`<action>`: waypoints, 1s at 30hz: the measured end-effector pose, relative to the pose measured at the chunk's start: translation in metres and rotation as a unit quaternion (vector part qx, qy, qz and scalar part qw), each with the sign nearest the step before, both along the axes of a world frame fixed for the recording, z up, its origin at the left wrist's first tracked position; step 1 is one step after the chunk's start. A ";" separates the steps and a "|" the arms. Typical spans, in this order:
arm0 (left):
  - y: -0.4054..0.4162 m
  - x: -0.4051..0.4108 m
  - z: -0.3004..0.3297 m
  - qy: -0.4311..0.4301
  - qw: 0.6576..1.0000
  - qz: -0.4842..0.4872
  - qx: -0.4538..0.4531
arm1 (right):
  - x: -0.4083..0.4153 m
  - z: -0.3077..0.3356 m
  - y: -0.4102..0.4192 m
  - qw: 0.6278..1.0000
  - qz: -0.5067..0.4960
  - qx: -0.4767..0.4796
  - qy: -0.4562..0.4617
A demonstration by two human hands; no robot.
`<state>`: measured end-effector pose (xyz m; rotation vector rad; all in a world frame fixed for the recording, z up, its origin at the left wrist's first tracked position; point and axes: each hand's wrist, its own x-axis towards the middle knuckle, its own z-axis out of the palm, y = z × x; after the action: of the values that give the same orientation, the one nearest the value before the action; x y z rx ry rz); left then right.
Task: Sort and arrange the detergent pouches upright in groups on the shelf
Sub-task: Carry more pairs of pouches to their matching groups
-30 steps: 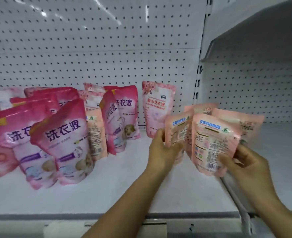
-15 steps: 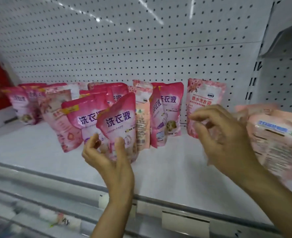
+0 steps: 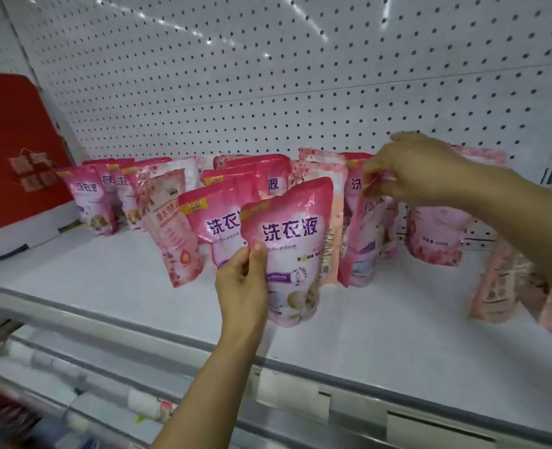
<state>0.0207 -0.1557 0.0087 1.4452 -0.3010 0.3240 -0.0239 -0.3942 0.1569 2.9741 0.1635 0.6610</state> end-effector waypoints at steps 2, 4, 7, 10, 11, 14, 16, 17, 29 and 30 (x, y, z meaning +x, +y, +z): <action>-0.003 0.001 -0.001 0.005 1.000 -0.009 -0.017 | -0.018 0.005 0.008 1.000 -0.018 0.005 0.015; -0.008 -0.002 -0.001 0.013 1.000 -0.010 -0.021 | -0.030 0.008 0.016 1.000 -0.029 -0.003 0.008; -0.014 -0.009 -0.002 0.021 0.999 -0.009 -0.028 | -0.041 0.006 0.026 0.998 -0.042 0.056 0.002; -0.016 -0.021 0.001 0.032 0.999 -0.013 -0.039 | -0.052 -0.014 0.026 0.985 -0.046 0.154 -0.069; -0.016 -0.025 0.001 0.035 0.998 -0.028 -0.039 | -0.057 -0.024 0.023 0.969 -0.042 0.208 -0.124; -0.013 -0.039 -0.002 0.055 0.994 -0.098 -0.006 | -0.076 -0.065 0.014 0.885 -0.013 0.388 -0.256; -0.009 -0.039 -0.009 0.080 0.989 -0.124 0.012 | -0.084 -0.096 0.013 0.810 0.012 0.545 -0.217; -0.008 -0.039 -0.011 0.098 0.986 -0.136 0.019 | -0.084 -0.111 0.015 0.779 0.023 0.603 -0.170; -0.012 -0.026 -0.020 0.083 0.989 -0.104 0.065 | -0.068 -0.157 0.035 0.774 0.019 0.627 -0.084; -0.014 -0.027 -0.020 0.073 0.992 -0.094 0.048 | -0.067 -0.157 0.036 0.776 0.011 0.622 -0.102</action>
<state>-0.0067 -0.1697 -0.0114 1.5130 -0.3346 0.0507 -0.0905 -0.3581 -0.0005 4.0217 -0.4604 1.5896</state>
